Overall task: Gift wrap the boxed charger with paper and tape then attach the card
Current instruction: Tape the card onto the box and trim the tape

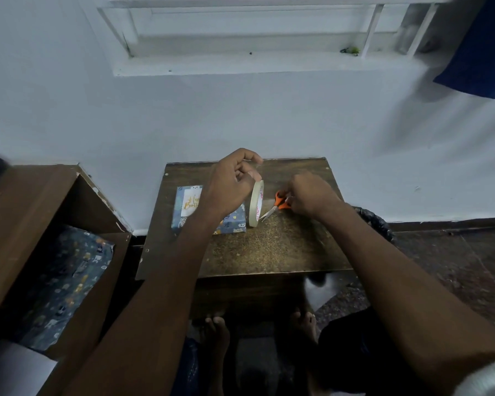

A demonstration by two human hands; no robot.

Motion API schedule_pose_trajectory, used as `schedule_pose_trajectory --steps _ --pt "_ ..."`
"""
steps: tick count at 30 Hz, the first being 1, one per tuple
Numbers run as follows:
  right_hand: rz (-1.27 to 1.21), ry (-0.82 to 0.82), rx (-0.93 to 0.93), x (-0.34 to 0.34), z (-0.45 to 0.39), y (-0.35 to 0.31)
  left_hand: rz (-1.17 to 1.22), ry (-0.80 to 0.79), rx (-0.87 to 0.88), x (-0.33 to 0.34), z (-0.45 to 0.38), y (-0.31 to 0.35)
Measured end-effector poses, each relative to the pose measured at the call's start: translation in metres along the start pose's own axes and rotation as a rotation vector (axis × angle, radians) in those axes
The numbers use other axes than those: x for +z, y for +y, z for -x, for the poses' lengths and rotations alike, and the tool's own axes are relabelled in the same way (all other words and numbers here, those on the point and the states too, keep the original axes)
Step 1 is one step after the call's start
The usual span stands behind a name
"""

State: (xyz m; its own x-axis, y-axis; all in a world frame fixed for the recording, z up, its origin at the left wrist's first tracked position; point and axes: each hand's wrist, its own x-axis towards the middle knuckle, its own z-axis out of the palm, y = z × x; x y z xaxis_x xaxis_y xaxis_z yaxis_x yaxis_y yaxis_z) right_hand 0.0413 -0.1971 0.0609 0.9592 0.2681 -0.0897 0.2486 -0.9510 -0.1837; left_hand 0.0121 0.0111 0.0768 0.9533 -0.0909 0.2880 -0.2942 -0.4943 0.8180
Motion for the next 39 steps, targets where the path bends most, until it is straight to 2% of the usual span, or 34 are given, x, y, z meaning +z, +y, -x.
schedule_pose_trajectory --steps 6,9,14,24,26,30,33,36,39 --pt "0.183 0.054 -0.033 -0.004 0.004 0.000 0.000 0.005 0.011 -0.005 -0.001 -0.001" --pt "0.214 0.018 -0.066 -0.001 0.006 0.004 0.001 0.018 0.014 -0.008 -0.002 -0.004" --pt "0.140 -0.118 -0.084 -0.004 0.010 0.012 0.003 0.028 0.016 -0.010 -0.003 -0.010" --pt "0.010 -0.019 0.034 -0.003 0.003 0.016 -0.004 0.012 0.003 -0.008 -0.003 -0.009" --pt "-0.074 0.019 0.064 -0.008 0.004 0.021 -0.008 0.007 0.000 -0.008 -0.003 -0.008" --pt "-0.414 0.092 0.098 -0.029 0.017 0.032 -0.021 -0.007 -0.007 -0.009 -0.002 -0.007" --pt "-0.600 0.076 0.045 -0.041 0.029 0.028 -0.020 -0.018 0.003 -0.009 -0.001 -0.006" --pt "-0.684 0.027 -0.018 -0.043 0.034 0.019 -0.032 -0.024 0.020 -0.008 -0.001 -0.004" --pt "-0.638 0.020 -0.034 -0.036 0.028 0.015 -0.062 -0.031 0.023 -0.008 -0.001 -0.002"
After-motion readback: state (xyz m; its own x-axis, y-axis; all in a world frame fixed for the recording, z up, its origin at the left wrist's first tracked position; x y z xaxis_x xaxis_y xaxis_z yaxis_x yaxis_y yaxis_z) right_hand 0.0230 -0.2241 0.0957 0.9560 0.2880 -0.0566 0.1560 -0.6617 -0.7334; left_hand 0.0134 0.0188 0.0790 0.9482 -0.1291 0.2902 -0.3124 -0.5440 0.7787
